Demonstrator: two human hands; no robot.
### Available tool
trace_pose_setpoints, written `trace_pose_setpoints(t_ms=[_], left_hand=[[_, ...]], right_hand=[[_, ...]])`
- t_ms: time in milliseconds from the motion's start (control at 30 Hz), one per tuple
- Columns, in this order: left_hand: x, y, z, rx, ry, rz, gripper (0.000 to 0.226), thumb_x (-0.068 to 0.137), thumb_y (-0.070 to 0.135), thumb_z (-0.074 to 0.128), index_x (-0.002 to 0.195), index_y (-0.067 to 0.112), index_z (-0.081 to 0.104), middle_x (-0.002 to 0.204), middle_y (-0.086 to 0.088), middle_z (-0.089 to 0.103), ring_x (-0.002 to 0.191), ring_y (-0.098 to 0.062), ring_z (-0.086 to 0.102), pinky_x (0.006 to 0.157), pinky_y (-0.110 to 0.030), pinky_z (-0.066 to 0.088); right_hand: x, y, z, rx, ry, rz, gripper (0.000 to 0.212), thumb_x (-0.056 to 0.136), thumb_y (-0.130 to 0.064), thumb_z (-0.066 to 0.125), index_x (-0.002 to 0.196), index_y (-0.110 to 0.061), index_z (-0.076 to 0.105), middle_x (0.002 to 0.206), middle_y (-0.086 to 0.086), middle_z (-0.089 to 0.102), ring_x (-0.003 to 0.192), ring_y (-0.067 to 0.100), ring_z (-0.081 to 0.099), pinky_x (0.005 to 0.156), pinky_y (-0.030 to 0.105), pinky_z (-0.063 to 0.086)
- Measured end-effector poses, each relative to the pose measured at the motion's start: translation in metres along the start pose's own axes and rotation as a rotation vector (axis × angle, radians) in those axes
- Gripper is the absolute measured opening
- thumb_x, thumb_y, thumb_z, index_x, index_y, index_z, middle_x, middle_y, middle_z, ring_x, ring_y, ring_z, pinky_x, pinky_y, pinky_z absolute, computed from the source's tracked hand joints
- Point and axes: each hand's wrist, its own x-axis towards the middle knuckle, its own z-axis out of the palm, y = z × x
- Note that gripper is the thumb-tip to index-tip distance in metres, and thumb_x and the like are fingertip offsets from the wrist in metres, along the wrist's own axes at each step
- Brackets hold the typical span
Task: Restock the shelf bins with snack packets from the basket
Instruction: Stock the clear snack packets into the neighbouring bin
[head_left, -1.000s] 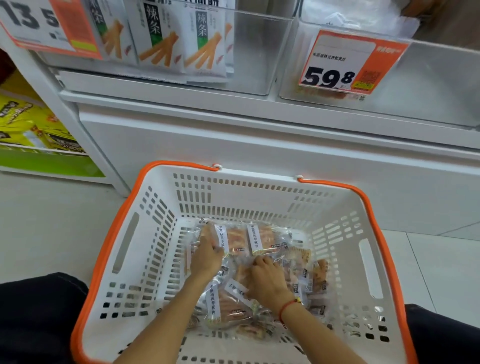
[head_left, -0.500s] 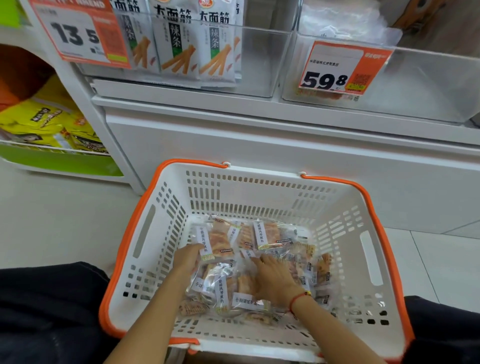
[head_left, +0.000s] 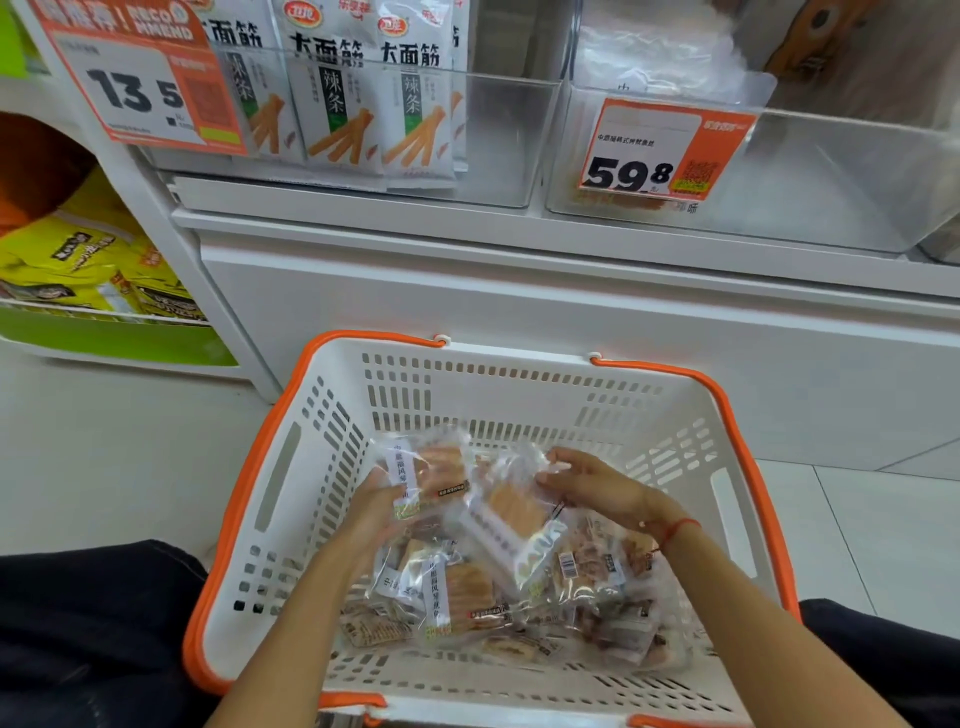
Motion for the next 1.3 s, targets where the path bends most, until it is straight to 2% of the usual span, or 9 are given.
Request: trace_pose_setpoints(t_ms=[100, 233, 367, 567, 733, 833, 933, 1133, 1300], left_hand=[[-0.015, 0.019, 0.018, 0.028, -0.002, 0.033, 0.052, 0.101, 0.001, 0.032, 0.15, 0.011, 0.018, 0.156, -0.009, 0.02, 0.135, -0.031, 0.035, 0.061, -0.025, 0.057], [-0.032, 0.032, 0.047, 0.01, -0.06, 0.08, 0.04, 0.104, 0.014, 0.027, 0.144, 0.01, 0.032, 0.147, -0.015, 0.037, 0.096, -0.017, 0.057, 0.08, -0.038, 0.049], [-0.034, 0.03, 0.06, -0.069, -0.115, 0.048, 0.043, 0.097, 0.045, 0.039, 0.132, 0.022, 0.046, 0.135, 0.0, 0.047, 0.113, -0.022, 0.054, 0.092, -0.043, 0.044], [-0.023, 0.016, 0.056, 0.172, 0.019, 0.159, 0.088, 0.087, 0.043, 0.06, 0.152, 0.018, 0.006, 0.159, -0.001, 0.011, 0.142, -0.025, 0.023, 0.104, -0.042, 0.041], [-0.016, 0.018, 0.041, 0.215, 0.19, 0.269, 0.078, 0.093, 0.036, 0.053, 0.152, 0.013, 0.007, 0.159, -0.004, 0.009, 0.145, -0.024, 0.016, 0.113, -0.038, 0.023], [-0.011, 0.019, 0.027, 0.139, 0.262, 0.257, 0.074, 0.094, 0.034, 0.055, 0.151, 0.015, 0.013, 0.158, -0.004, 0.014, 0.143, -0.024, 0.021, 0.111, -0.041, 0.027], [-0.006, 0.016, 0.017, 0.08, 0.295, 0.227, 0.072, 0.093, 0.034, 0.057, 0.151, 0.018, 0.019, 0.157, -0.002, 0.019, 0.142, -0.024, 0.024, 0.109, -0.043, 0.029], [0.011, 0.01, 0.003, 0.01, 0.231, 0.123, 0.066, 0.092, 0.033, 0.058, 0.149, 0.022, 0.025, 0.153, -0.002, 0.029, 0.139, -0.025, 0.03, 0.11, -0.051, 0.03], [0.015, 0.01, 0.003, 0.005, 0.193, 0.091, 0.06, 0.094, 0.028, 0.056, 0.147, 0.022, 0.029, 0.15, -0.003, 0.035, 0.137, -0.026, 0.034, 0.108, -0.051, 0.033]], right_hand=[[0.003, -0.003, 0.001, 0.323, 0.163, -0.089, 0.009, 0.097, -0.01, 0.05, 0.089, -0.011, 0.053, 0.078, 0.002, 0.063, 0.072, 0.014, 0.06, 0.065, 0.021, 0.051], [0.013, -0.012, 0.02, 0.388, 0.427, -0.133, 0.021, 0.096, 0.001, 0.046, 0.079, -0.01, 0.048, 0.069, 0.004, 0.064, 0.056, 0.009, 0.062, 0.051, 0.017, 0.05], [0.021, -0.004, 0.044, 0.331, 0.523, -0.129, 0.021, 0.096, 0.003, 0.044, 0.081, -0.011, 0.049, 0.077, 0.01, 0.066, 0.061, 0.01, 0.066, 0.06, 0.022, 0.055], [0.03, -0.001, 0.064, 0.304, 0.516, -0.097, 0.01, 0.096, -0.007, 0.05, 0.087, -0.009, 0.053, 0.078, 0.005, 0.063, 0.071, 0.017, 0.057, 0.065, 0.023, 0.049], [0.035, 0.018, 0.037, -0.308, 0.666, -0.041, 0.028, 0.098, -0.024, 0.049, 0.12, -0.01, 0.055, 0.114, 0.006, 0.062, 0.1, 0.021, 0.059, 0.087, 0.038, 0.052], [0.036, 0.048, 0.025, -0.776, 0.416, 0.139, 0.058, 0.096, -0.025, 0.049, 0.148, -0.013, 0.024, 0.152, 0.007, 0.031, 0.136, 0.028, 0.035, 0.109, 0.042, 0.036], [0.041, 0.068, 0.024, -1.111, 0.2, 0.228, 0.071, 0.098, -0.033, 0.042, 0.152, -0.02, -0.002, 0.16, -0.001, 0.002, 0.146, 0.025, 0.011, 0.117, 0.043, 0.018], [0.052, 0.074, 0.032, -1.279, 0.283, 0.12, 0.061, 0.091, -0.041, 0.052, 0.142, -0.021, 0.026, 0.139, 0.005, 0.037, 0.126, 0.026, 0.038, 0.106, 0.039, 0.031], [0.057, 0.079, 0.03, -1.216, 0.273, 0.149, 0.062, 0.087, -0.057, 0.051, 0.132, -0.017, 0.036, 0.142, 0.009, 0.034, 0.133, 0.03, 0.033, 0.112, 0.043, 0.026]])
